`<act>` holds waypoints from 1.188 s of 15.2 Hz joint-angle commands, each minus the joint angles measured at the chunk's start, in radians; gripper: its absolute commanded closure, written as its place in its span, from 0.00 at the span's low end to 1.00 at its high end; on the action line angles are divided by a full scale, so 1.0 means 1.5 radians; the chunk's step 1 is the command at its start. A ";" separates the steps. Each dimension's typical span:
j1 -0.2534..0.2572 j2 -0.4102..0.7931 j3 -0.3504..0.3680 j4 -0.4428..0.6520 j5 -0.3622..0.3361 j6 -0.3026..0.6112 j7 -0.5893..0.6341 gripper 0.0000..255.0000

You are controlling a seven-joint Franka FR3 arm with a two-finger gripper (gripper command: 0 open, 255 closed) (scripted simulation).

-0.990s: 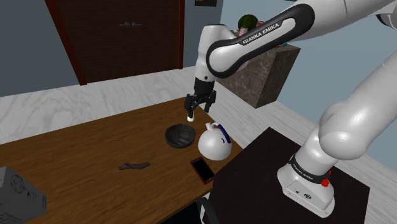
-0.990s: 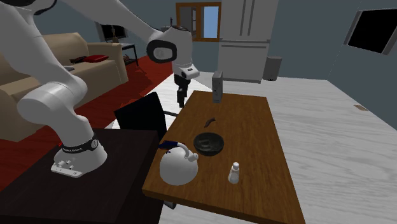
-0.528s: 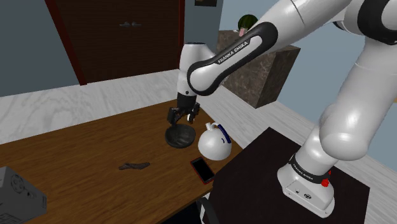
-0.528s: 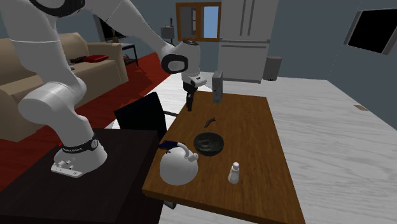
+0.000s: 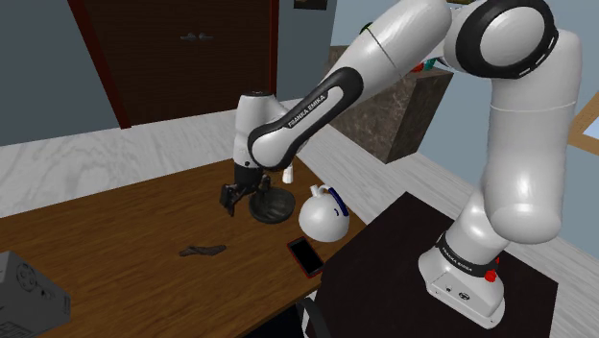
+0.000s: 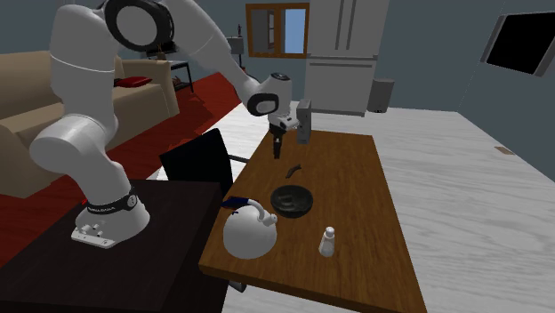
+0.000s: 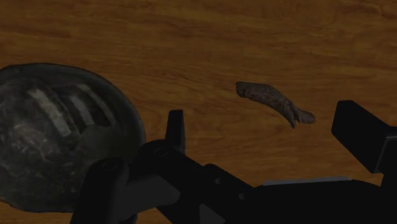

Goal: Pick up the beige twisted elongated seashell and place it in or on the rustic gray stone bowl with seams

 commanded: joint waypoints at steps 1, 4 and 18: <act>0.016 0.054 -0.006 0.047 -0.015 0.009 0.010 0.00; 0.044 0.128 -0.014 0.123 -0.032 0.012 0.026 0.00; 0.063 0.188 -0.024 0.144 -0.043 0.052 0.033 0.00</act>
